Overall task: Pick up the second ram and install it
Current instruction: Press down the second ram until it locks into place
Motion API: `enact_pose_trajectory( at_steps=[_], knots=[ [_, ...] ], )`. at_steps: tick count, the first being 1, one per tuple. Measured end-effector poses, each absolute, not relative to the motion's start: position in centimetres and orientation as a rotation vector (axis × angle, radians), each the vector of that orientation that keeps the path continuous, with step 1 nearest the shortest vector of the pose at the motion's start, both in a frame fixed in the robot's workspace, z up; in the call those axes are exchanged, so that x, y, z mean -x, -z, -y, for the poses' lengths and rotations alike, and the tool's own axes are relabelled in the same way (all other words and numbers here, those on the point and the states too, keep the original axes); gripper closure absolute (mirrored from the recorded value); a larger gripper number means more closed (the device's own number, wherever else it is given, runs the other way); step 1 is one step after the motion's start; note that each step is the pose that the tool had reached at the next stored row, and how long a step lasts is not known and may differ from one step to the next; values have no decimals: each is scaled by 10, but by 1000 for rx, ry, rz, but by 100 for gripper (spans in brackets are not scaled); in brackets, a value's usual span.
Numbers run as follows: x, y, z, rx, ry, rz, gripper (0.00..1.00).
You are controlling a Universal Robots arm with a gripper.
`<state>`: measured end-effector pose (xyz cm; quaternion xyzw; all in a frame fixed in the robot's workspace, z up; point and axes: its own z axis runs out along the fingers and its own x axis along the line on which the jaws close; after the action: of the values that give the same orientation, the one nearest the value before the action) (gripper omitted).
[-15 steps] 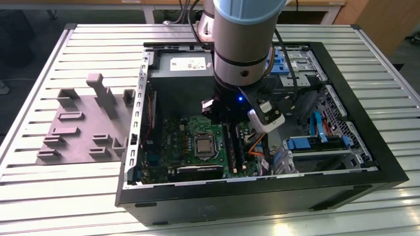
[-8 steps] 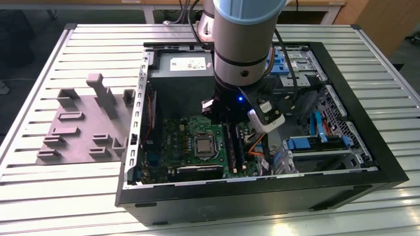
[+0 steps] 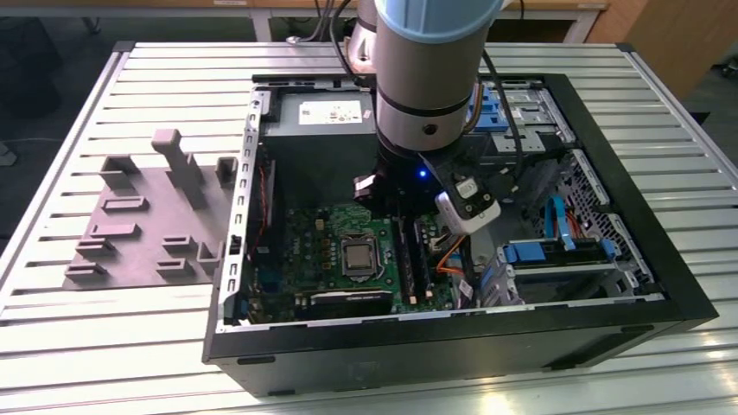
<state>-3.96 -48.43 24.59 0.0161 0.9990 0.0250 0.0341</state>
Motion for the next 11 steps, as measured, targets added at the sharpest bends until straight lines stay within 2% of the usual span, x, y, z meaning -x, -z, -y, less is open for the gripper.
enact_pose_trajectory(
  at_steps=[11],
  knots=[
    [40, -245, 469, -49, -77, -3072, 89]
  ],
)
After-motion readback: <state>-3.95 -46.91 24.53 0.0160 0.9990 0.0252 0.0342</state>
